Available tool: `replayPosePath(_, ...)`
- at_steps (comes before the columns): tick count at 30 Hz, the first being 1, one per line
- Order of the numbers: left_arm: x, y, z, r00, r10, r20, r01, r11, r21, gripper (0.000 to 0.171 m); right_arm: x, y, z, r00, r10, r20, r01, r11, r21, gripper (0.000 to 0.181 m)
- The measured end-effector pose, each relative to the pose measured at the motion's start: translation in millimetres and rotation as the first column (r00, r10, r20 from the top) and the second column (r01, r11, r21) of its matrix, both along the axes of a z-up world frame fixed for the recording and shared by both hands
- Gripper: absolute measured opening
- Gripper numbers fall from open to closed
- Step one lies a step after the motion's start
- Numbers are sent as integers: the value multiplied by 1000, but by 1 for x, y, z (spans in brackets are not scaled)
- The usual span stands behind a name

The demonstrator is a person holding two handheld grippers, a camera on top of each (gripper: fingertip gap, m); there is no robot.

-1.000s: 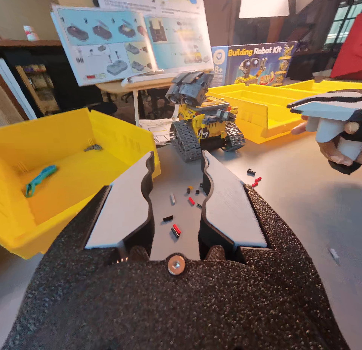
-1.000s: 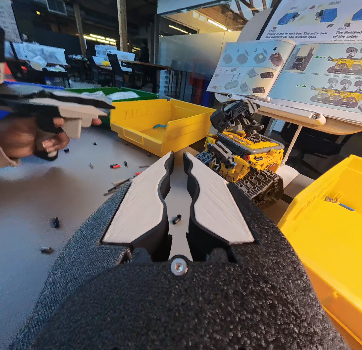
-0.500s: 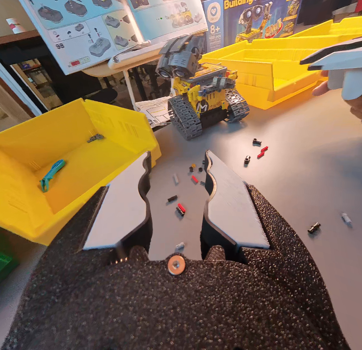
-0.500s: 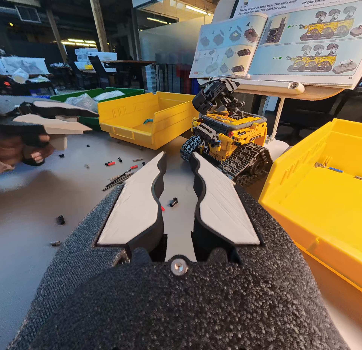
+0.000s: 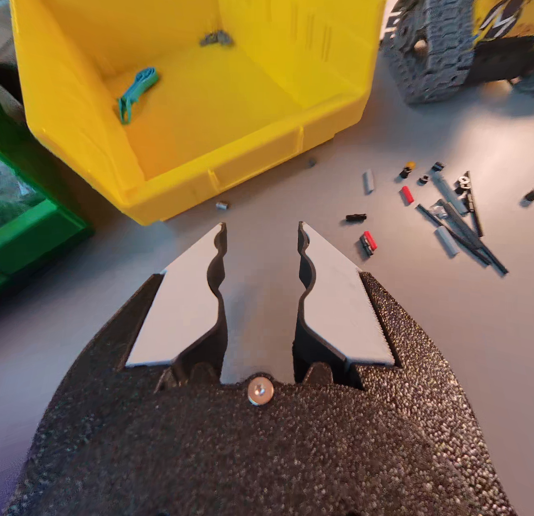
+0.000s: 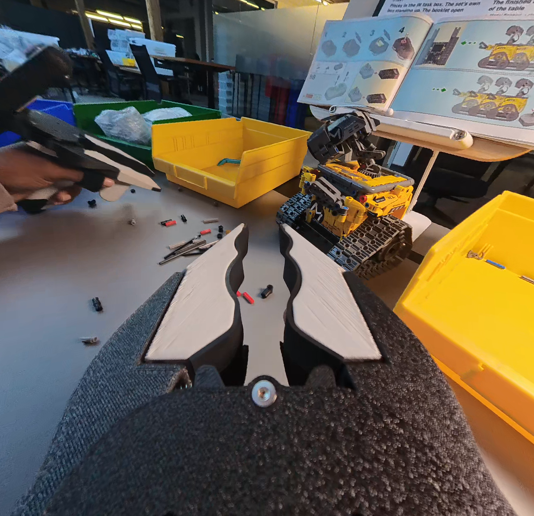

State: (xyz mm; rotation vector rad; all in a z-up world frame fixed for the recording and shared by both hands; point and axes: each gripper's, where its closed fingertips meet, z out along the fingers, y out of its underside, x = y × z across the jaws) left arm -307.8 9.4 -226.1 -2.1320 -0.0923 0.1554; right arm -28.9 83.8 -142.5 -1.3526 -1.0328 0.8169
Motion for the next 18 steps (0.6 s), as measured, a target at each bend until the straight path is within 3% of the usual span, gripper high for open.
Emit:
replayPosePath(3,-22,3,-7,997,67,-28,-69,996,-50,44,2,-2,6,1000,-10,-11,11,1000,18,21)
replayPosePath(5,-26,9,-22,998,59,20,-56,987,-151,47,4,-1,6,1000,-26,3,26,999,40,20)
replayPosePath(8,-32,23,-33,998,53,31,-46,981,-190,42,5,-3,10,999,-36,19,34,995,90,20)
replayPosePath(18,-37,33,-34,997,39,64,-26,982,-190,31,3,-7,-2,998,-6,67,0,995,96,17)
